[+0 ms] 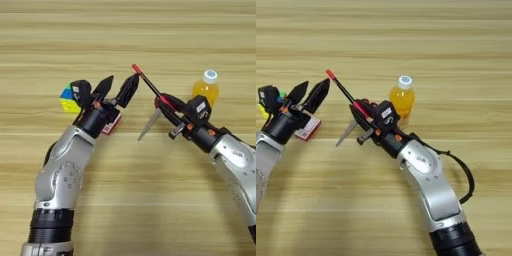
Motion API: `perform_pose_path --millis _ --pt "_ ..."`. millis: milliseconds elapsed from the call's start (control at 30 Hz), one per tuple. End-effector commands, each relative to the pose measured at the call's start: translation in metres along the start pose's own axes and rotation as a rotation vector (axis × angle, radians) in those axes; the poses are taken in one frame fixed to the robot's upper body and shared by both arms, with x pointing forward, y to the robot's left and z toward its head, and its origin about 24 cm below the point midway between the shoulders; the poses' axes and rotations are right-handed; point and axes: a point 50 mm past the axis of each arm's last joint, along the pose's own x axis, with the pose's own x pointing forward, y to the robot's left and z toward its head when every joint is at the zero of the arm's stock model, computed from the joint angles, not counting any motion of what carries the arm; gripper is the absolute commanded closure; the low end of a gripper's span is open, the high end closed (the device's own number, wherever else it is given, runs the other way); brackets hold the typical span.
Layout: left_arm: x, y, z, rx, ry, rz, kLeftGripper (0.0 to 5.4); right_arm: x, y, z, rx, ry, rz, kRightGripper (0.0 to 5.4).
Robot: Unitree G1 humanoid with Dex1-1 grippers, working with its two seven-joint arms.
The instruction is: Move the objects on the table
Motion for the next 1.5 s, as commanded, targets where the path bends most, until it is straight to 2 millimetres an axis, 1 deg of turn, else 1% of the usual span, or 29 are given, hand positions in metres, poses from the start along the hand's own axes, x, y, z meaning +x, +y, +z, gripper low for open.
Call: perform_pose_path --millis 33,233,500,767,1200,1500 --pt "-0.001 0.0 -0.004 -0.026 0.04 -0.013 0.0 0.001 0.003 0.002 -0.013 -0.013 0.018 4.66" --pt "0.001 0.001 -0.008 -0.085 0.054 -0.014 0.0 0.004 0.007 0.0 -0.01 -0.012 0.036 4.66" --pt "0.005 0.003 -0.01 -0.113 0.062 -0.01 0.0 0.007 0.011 -0.005 0.0 0.002 0.057 4.66" --pt "0.006 -0.002 -0.008 -0.132 0.056 -0.037 0.0 0.009 0.015 -0.01 0.006 0.017 0.078 4.66" --pt "0.009 -0.002 -0.012 -0.157 0.067 -0.039 0.0 0.009 0.018 -0.004 -0.002 -0.007 0.093 4.66" --pt "0.01 0.002 -0.016 -0.182 0.08 -0.028 0.0 0.011 0.02 0.007 -0.007 -0.056 0.093 4.66"
